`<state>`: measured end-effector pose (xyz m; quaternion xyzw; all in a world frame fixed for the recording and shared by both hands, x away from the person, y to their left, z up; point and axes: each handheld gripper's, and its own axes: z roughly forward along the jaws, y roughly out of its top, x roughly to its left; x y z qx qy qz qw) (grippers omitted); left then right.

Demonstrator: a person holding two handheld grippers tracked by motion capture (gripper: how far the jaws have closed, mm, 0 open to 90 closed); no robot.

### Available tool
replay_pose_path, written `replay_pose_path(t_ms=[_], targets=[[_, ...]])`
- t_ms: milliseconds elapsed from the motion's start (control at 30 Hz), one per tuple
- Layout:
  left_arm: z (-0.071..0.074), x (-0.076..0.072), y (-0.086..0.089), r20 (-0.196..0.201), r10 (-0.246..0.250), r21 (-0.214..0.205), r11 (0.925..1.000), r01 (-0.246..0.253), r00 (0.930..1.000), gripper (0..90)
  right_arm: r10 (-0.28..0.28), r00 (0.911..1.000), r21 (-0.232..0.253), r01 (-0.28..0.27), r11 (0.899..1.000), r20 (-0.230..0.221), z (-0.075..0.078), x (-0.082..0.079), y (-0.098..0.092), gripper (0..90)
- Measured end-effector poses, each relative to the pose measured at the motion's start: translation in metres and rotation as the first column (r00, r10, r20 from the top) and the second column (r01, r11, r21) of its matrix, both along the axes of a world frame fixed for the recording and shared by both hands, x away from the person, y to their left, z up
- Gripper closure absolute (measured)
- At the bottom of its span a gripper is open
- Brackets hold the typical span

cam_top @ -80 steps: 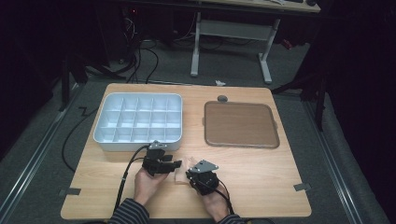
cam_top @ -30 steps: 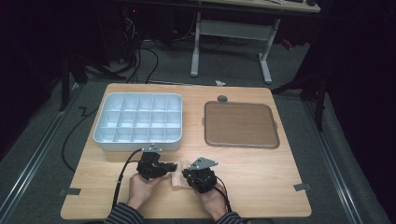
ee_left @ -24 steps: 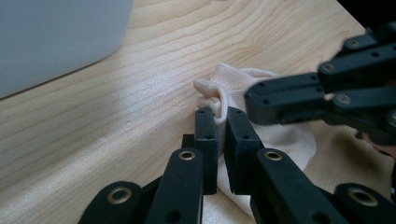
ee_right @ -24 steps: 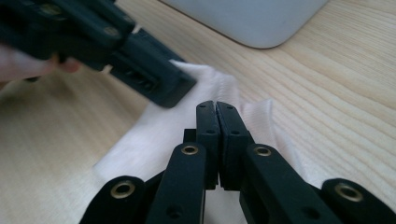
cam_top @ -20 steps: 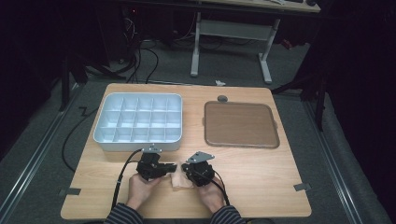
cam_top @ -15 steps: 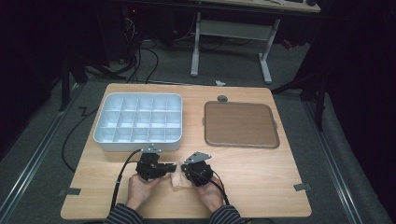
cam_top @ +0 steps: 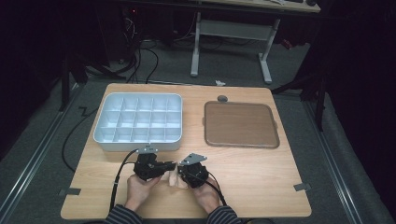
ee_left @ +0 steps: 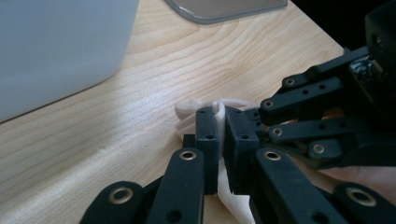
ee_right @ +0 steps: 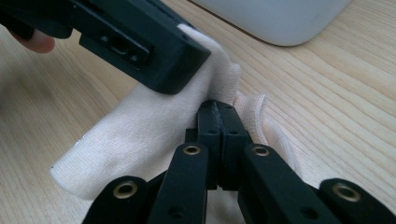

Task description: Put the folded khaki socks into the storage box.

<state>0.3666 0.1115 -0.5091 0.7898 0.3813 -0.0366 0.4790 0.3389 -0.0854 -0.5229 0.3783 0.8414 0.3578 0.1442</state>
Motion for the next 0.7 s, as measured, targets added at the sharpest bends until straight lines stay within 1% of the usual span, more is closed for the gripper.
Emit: replay_pose_path(t_ms=[133,233,400,433,500,567,667,700], targets=[[-0.001,0.0,0.002,-0.003,0.013,-0.029,0.9995,-0.013,0.9999,85.8,0.008,0.9999,-0.002,-0.008,1.0,0.01,-0.001,0.001,0.005,90.0],[-0.003,0.001,0.004,-0.017,0.024,-0.064,0.9976,-0.025,0.9996,85.9,0.006,1.0,0.012,-0.007,1.0,0.003,-0.001,0.001,0.004,90.0],[-0.004,0.0,0.002,0.0,0.017,-0.063,0.9979,-0.017,0.9999,86.1,0.012,0.9999,0.003,-0.012,1.0,0.012,-0.002,0.001,0.006,90.0],[-0.004,0.001,0.002,0.001,0.017,-0.062,0.998,-0.017,0.9999,86.1,0.014,0.9998,0.003,-0.014,1.0,0.011,-0.002,0.001,0.005,90.0],[-0.003,0.001,0.003,0.003,0.032,-0.044,0.9985,-0.032,0.9995,86.2,0.02,0.9998,0.002,-0.02,1.0,0.007,0.0,0.002,0.004,90.0],[-0.003,0.001,0.006,0.001,0.051,-0.012,0.9986,-0.051,0.9987,86.2,0.007,0.9999,0.008,-0.007,1.0,0.011,0.002,0.001,0.0,87.8],[-0.001,-0.001,0.008,0.011,0.053,0.022,0.9983,-0.054,0.9985,86.3,-0.013,0.999,0.031,0.012,0.999,0.043,0.01,-0.003,-0.008,84.9],[-0.001,-0.001,0.008,0.013,0.054,0.026,0.9982,-0.054,0.9985,86.3,-0.023,0.9988,0.038,0.021,0.999,0.043,0.012,-0.004,-0.011,83.6]])
